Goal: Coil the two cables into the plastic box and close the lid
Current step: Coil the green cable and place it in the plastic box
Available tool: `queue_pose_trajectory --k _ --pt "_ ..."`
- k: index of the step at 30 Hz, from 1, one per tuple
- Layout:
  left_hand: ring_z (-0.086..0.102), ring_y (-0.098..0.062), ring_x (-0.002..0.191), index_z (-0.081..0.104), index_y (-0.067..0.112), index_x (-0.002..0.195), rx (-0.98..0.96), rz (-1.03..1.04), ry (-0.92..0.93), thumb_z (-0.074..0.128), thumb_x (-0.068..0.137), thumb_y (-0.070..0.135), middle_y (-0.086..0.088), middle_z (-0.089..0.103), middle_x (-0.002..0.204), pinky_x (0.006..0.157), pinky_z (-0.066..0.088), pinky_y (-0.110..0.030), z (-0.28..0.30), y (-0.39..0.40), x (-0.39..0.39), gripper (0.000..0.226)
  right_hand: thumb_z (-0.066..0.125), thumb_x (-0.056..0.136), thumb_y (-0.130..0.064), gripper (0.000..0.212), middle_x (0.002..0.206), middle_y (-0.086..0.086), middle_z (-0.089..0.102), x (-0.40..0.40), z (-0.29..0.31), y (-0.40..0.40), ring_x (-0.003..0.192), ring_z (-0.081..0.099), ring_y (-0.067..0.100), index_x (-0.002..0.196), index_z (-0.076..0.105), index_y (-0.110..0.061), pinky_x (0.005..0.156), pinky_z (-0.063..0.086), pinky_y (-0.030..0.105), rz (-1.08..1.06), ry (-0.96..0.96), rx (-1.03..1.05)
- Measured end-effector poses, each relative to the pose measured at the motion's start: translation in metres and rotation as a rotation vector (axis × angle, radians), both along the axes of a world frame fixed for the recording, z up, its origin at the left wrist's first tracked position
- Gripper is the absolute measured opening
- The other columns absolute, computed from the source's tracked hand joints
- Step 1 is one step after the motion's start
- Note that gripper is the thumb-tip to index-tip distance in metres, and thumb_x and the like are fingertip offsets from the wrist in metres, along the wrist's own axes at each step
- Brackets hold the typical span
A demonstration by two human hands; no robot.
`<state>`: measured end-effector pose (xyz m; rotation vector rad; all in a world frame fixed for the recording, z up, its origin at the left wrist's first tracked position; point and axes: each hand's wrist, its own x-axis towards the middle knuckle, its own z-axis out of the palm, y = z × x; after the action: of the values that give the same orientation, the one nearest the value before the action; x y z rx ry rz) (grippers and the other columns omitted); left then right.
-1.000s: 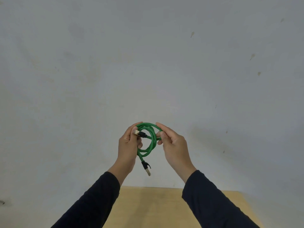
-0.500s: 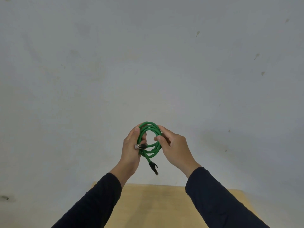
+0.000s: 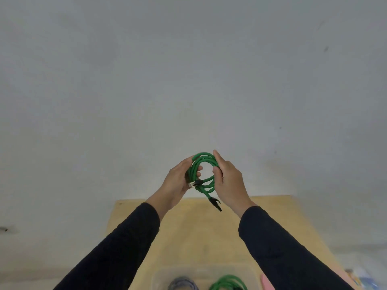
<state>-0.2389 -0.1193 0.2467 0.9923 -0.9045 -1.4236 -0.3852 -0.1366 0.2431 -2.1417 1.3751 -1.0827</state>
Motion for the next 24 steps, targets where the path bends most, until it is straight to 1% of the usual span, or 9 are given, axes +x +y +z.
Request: queue_pose_trajectory --k 3,5,7,11,13,16,19,21,24 --pt "0.062 -0.014 0.082 0.064 0.023 0.113 0.072 0.032 -0.144 0.037 0.099 0.028 -0.004 0.066 0.097 0.071 0.049 -0.026 -0.027 0.014 -0.018 0.031 0.039 0.097 -0.016 0.043 0.096 -0.002 0.056 -0.015 -0.025 0.020 0.079 0.051 0.008 0.139 0.035 -0.024 0.071 0.038 0.017 -0.044 -0.020 0.083" --pt "0.065 -0.010 0.080 0.063 0.027 0.115 0.078 0.102 -0.270 0.036 0.099 0.030 -0.001 0.069 0.094 0.065 0.047 -0.021 -0.046 0.027 -0.032 0.032 0.040 0.096 -0.014 0.037 0.082 -0.008 0.054 -0.024 -0.041 0.034 0.066 0.051 0.005 0.132 0.040 -0.023 0.060 0.038 0.016 -0.074 -0.039 0.137" --pt "0.067 -0.009 0.078 0.063 0.032 0.112 0.065 0.158 -0.339 0.036 0.099 0.030 0.001 0.070 0.091 0.061 0.048 -0.019 -0.064 0.042 -0.044 0.030 0.041 0.095 -0.012 0.032 0.073 -0.009 0.052 -0.031 -0.056 0.047 0.058 0.049 0.009 0.126 0.043 -0.023 0.054 0.039 0.020 -0.088 -0.044 0.188" --pt "0.070 -0.004 0.073 0.063 0.037 0.109 0.095 0.226 -0.428 0.039 0.099 0.031 0.005 0.070 0.087 0.062 0.051 -0.019 -0.102 0.078 -0.063 0.026 0.042 0.094 -0.011 0.030 0.067 -0.007 0.050 -0.044 -0.088 0.077 0.054 0.047 0.013 0.120 0.046 -0.024 0.055 0.039 0.027 -0.079 -0.043 0.286" --pt "0.070 0.000 0.069 0.063 0.037 0.107 0.116 0.250 -0.482 0.040 0.099 0.030 0.009 0.070 0.085 0.061 0.051 -0.015 -0.118 0.095 -0.070 0.025 0.042 0.094 -0.011 0.029 0.067 -0.005 0.051 -0.052 -0.104 0.094 0.054 0.048 0.015 0.120 0.046 -0.024 0.055 0.040 0.029 -0.061 -0.045 0.347" --pt "0.069 0.003 0.067 0.063 0.033 0.107 0.171 0.260 -0.570 0.041 0.099 0.027 0.013 0.068 0.094 0.055 0.045 -0.004 -0.140 0.121 -0.083 0.025 0.042 0.094 -0.012 0.029 0.067 -0.007 0.051 -0.067 -0.128 0.117 0.049 0.045 0.011 0.119 0.045 -0.026 0.049 0.037 0.022 -0.018 -0.037 0.432" --pt "0.068 0.003 0.070 0.064 0.024 0.115 0.234 0.249 -0.664 0.041 0.098 0.026 0.007 0.070 0.102 0.059 0.047 -0.006 -0.163 0.140 -0.092 0.028 0.043 0.094 -0.012 0.028 0.070 -0.009 0.053 -0.079 -0.152 0.133 0.046 0.044 0.005 0.118 0.046 -0.025 0.045 0.034 0.013 -0.001 -0.001 0.476" --pt "0.069 -0.009 0.085 0.063 0.021 0.117 0.271 0.245 -0.789 0.042 0.097 0.027 -0.002 0.072 0.104 0.072 0.052 -0.020 -0.176 0.147 -0.095 0.030 0.043 0.094 -0.013 0.028 0.077 -0.008 0.056 -0.084 -0.163 0.140 0.051 0.045 0.000 0.119 0.047 -0.024 0.049 0.037 0.009 0.010 0.022 0.499" --pt "0.062 -0.022 0.101 0.061 0.015 0.121 0.308 0.200 -0.953 0.042 0.097 0.022 -0.007 0.069 0.112 0.077 0.042 -0.023 -0.190 0.153 -0.100 0.031 0.043 0.094 -0.013 0.030 0.102 -0.002 0.063 -0.090 -0.175 0.145 0.079 0.056 0.003 0.122 0.048 -0.023 0.068 0.038 0.007 0.044 0.046 0.535"
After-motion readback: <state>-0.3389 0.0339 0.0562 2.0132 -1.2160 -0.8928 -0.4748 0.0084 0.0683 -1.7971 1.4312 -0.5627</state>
